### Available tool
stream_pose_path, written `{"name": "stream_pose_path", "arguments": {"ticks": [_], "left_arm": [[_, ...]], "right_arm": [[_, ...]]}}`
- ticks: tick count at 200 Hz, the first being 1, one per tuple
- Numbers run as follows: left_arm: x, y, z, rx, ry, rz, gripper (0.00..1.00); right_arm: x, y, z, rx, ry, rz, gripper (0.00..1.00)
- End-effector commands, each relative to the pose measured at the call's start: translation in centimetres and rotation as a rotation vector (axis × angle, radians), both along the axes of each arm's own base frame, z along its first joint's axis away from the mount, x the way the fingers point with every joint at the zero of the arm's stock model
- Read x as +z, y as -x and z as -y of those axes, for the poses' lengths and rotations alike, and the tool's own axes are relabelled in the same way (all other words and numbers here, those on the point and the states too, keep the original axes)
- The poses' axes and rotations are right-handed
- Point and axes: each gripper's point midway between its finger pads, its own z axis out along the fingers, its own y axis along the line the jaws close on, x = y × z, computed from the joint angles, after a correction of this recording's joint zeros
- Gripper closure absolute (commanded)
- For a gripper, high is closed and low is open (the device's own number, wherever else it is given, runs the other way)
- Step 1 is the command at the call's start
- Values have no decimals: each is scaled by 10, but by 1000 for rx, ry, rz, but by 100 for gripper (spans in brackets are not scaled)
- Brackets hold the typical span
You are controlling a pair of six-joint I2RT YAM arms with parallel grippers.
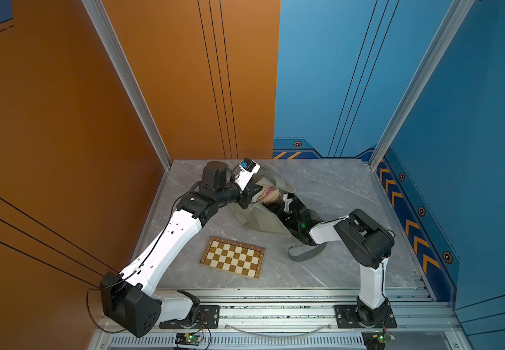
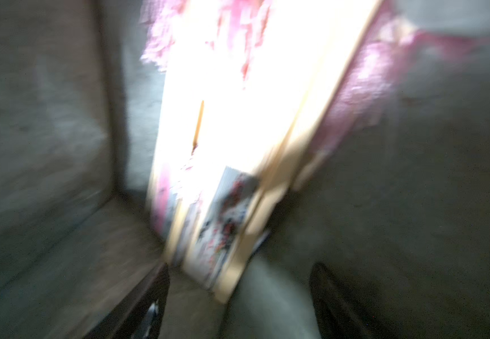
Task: Take out the folding fans from the tote bags
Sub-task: Pick up the folding fan from the canvas bag.
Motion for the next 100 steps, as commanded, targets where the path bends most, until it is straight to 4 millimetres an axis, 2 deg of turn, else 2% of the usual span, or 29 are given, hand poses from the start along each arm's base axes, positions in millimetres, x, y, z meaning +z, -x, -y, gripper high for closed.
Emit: {"name": "stream_pose_path", "arguments": {"ticks": [1,32,46,81,100], "left_arm": [[35,-12,15,-88,72,149,100],[32,-30,23,-124,59,124,100],[28,-30,27,-155,47,98,100],[23,-21,31,-213,40,99,100],[24,-2,35,-246,42,110,100]], "right_arm": [[-24,0,-3,-21,-83,-40,23],[-41,-5,-3,-44,-97,-68,23],[-40,-8,-1,-51,-78,-56,23],[-36,-20,12,-121,-18,-75,22],[-34,-25,20,-163,-5,-81,22]]}}
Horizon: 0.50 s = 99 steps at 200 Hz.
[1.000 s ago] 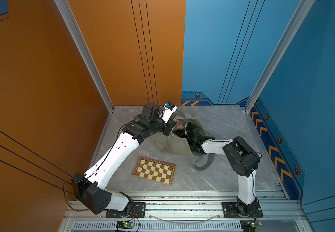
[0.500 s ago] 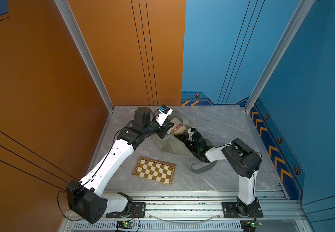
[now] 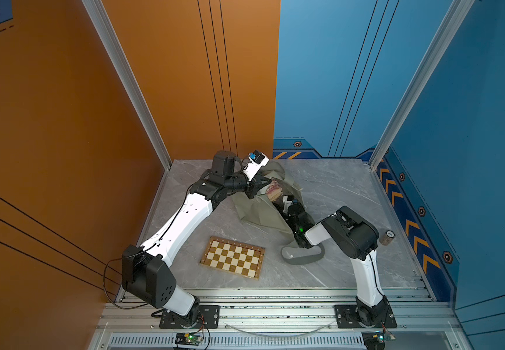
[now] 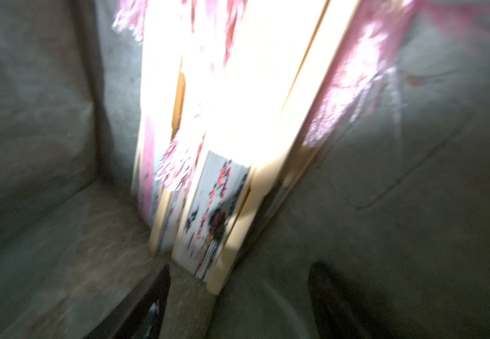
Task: Take out the folding fans from the tote bags
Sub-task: Pick up the folding fan from the canvas bag.
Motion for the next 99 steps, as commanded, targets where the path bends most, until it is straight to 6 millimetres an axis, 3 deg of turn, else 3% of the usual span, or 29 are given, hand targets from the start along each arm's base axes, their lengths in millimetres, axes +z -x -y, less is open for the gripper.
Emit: {"name": "stream_pose_path", "arguments": {"ticks": [1,45,57,99], "left_arm": [[26,24,4,-83,30,102,100],[8,54,-5,-28,-3,140,100],[-2,59,-8,-7,-20,129,100],[-9,68,-17,47,5,151,100]], "right_arm": [[-14,-9,21,-95,71,-74,22],[-8,-27,36,-148,27,-82,21],[-7,-31,39,-162,9,-88,21],[-1,-40,44,-171,-43,-61,21]]}}
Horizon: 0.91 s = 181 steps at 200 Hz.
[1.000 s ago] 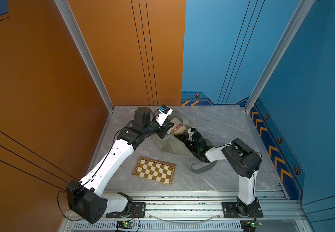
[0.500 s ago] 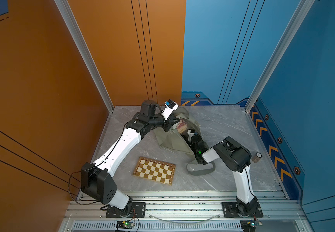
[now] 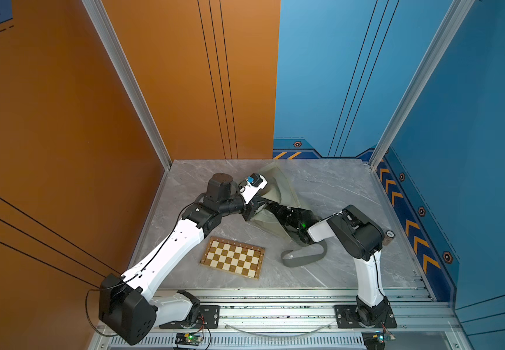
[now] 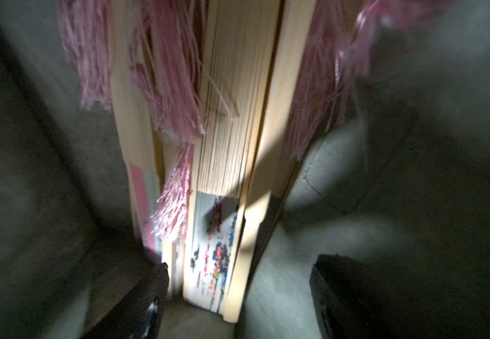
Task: Take out the folding fans from the tote bags
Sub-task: Pick up the folding fan from the canvas bag.
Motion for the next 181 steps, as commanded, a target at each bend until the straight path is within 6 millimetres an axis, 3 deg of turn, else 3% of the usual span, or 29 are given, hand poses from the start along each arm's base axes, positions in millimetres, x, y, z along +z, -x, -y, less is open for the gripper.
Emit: {"name": "stream_pose_path", "arguments": {"ticks": [1,28,73,131,147,181], "left_arm": [[23,6,-4,19,52,83,100],[17,5,-6,42,43,62,100],[14,-13,-5,116,21,10,100],[20,-4,-4,100,27,33,100],[22,-2,-4,103,34,30,100],[27,2,-6,108,46,27,100]], "right_arm": [[-9,-18,21,-74,-29,-26,21],[-3,-22,24,-75,-95,2,21],[-9,-20,38,-109,-122,-20,22],[-2,-31,43,-144,-37,-1,22],[-1,-35,41,-149,-31,9,26],[-6,-38,41,-146,-22,14,46]]}}
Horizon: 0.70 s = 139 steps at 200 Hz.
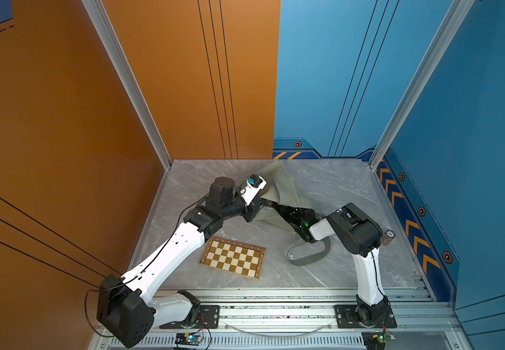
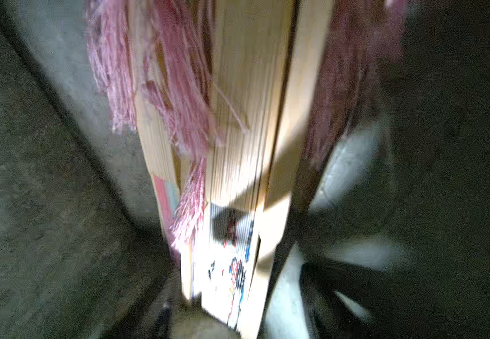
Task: Take out the folding fans from the tote bags
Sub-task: Pick up the folding fan from the canvas bag.
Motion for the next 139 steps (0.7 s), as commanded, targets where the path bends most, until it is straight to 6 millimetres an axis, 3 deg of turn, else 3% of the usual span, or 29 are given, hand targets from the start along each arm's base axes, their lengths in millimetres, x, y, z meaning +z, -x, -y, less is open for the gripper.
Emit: {"name": "stream_pose_path", "arguments": {"ticks": [1,52,94,134,138,139], "left_arm": [[34,11,-2,-6,57,50,100],[30,11,-2,6,55,33,100],[34,-7,-16,114,60,72,100],[39,-34,-33,234,72,44,100],[39,-36,-33,240,75,39,100],[39,-36,-33,240,75,38,100]], "right_arm": [[-10,-18,24,-90,44,-14,46],[-11,-19,19,-48,30,1,75],[0,-14,14,3,5,55,93],[23,4,9,103,50,107,100],[18,7,9,114,70,98,100],[26,7,9,116,69,110,100]]}}
